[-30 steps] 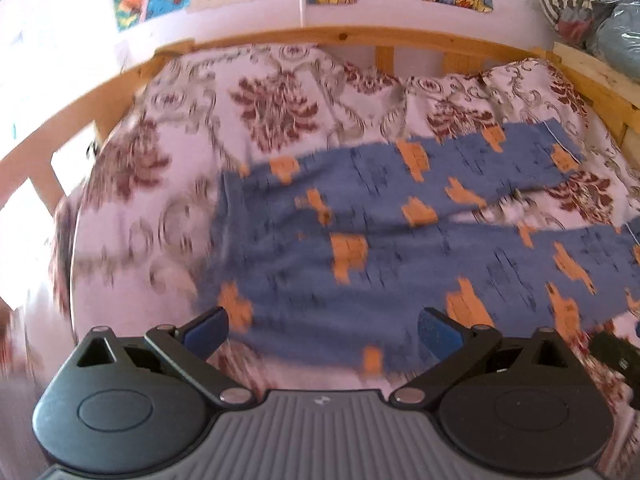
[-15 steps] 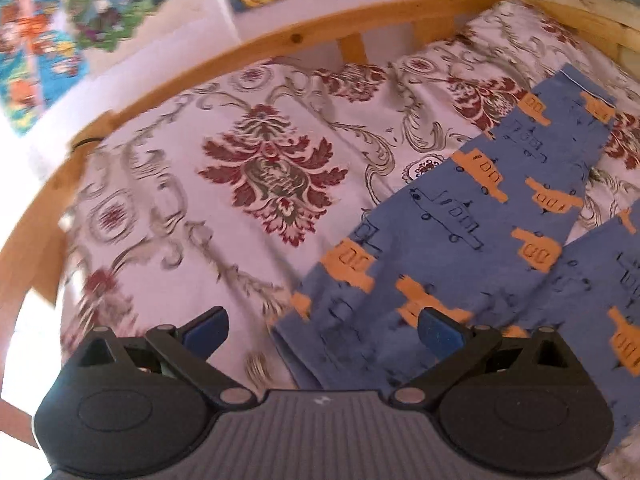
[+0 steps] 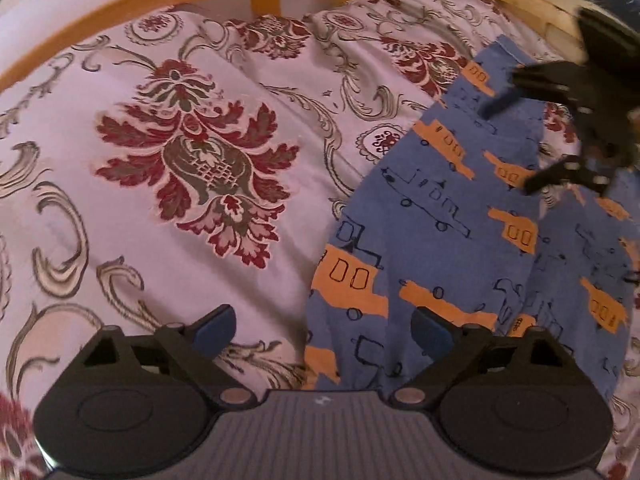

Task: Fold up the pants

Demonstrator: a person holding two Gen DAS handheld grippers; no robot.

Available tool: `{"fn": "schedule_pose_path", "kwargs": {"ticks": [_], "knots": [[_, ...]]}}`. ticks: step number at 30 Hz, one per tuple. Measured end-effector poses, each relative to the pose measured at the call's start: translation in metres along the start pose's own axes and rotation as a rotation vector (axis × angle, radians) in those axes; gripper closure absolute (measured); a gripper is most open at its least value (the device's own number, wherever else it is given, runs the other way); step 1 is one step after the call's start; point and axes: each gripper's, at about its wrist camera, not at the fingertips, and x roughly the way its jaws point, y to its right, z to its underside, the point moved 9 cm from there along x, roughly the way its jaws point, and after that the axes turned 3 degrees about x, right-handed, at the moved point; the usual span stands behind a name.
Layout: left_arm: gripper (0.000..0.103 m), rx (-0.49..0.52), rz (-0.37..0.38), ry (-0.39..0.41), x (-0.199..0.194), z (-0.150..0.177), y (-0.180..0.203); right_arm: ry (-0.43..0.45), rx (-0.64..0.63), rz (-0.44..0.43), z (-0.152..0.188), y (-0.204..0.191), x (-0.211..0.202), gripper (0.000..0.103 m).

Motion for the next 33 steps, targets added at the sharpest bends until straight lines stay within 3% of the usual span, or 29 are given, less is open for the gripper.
{"fn": "schedule_pose_path", "kwargs": {"ticks": [4, 8, 15, 16, 17, 18, 19, 21, 23, 28, 33], "knots": [[0.025, -0.014, 0.055, -0.011, 0.004, -0.004, -0.008, -0.047, -0.084, 0.033, -0.021, 0.014, 0.03, 0.01], [0.058, -0.054, 0.044, -0.053, 0.013, -0.005, -0.02, -0.064, -0.102, 0.069, -0.033, 0.036, 0.04, 0.016], [0.062, -0.077, 0.102, -0.096, 0.026, -0.005, -0.023, -0.167, -0.114, 0.05, -0.029, 0.051, 0.052, 0.035], [0.066, -0.086, 0.098, -0.103, 0.027, -0.005, -0.024, -0.174, -0.124, 0.059, -0.027, 0.052, 0.053, 0.049], [0.079, -0.104, 0.089, -0.117, 0.029, -0.005, -0.026, -0.173, -0.136, 0.066, -0.027, 0.051, 0.053, 0.067], [0.092, -0.12, 0.083, -0.132, 0.029, -0.004, -0.027, -0.167, -0.142, 0.075, -0.027, 0.051, 0.051, 0.074], [0.095, -0.131, 0.079, -0.147, 0.031, -0.003, -0.028, -0.161, -0.145, 0.079, -0.027, 0.05, 0.049, 0.087], [0.102, -0.127, 0.066, -0.152, 0.03, -0.003, -0.027, -0.154, -0.155, 0.083, -0.025, 0.048, 0.044, 0.095], [0.102, -0.101, 0.022, -0.129, 0.028, -0.006, -0.023, -0.137, -0.162, 0.092, -0.024, 0.045, 0.037, 0.1], [0.103, -0.066, -0.12, -0.075, 0.009, -0.011, -0.011, -0.058, -0.186, 0.151, -0.021, 0.029, 0.009, 0.102], [0.103, 0.037, -0.198, 0.008, -0.021, -0.014, 0.018, 0.031, -0.193, 0.224, -0.017, 0.008, -0.032, 0.102]]}}
